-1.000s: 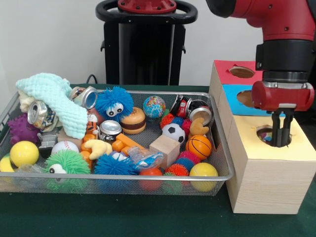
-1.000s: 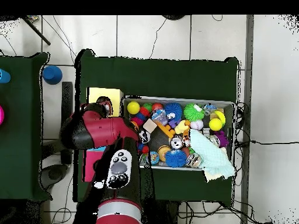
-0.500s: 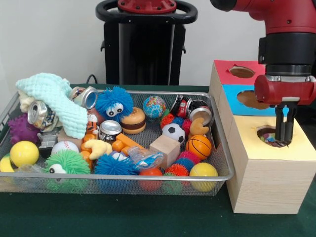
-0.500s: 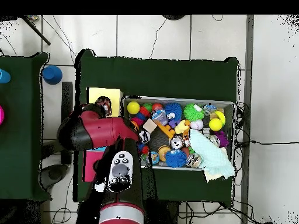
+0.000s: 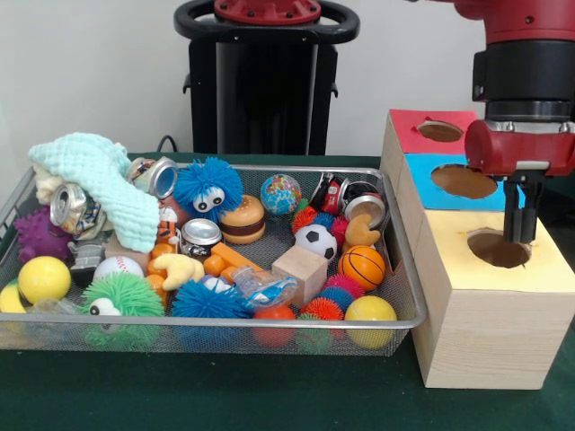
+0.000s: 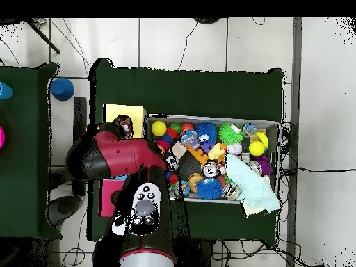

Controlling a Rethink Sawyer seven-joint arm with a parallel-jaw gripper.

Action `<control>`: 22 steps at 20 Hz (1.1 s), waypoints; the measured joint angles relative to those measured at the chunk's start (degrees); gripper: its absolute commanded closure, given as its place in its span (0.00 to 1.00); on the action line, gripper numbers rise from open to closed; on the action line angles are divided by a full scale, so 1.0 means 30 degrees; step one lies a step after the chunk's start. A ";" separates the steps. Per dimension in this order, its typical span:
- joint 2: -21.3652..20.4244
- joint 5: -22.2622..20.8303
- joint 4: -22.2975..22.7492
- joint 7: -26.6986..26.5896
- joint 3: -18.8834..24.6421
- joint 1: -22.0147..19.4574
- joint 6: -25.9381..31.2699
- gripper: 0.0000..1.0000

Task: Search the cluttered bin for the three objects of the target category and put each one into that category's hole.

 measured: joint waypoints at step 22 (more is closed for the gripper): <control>-0.1562 -0.0008 0.0324 0.0000 0.1293 -0.0776 0.1242 1.00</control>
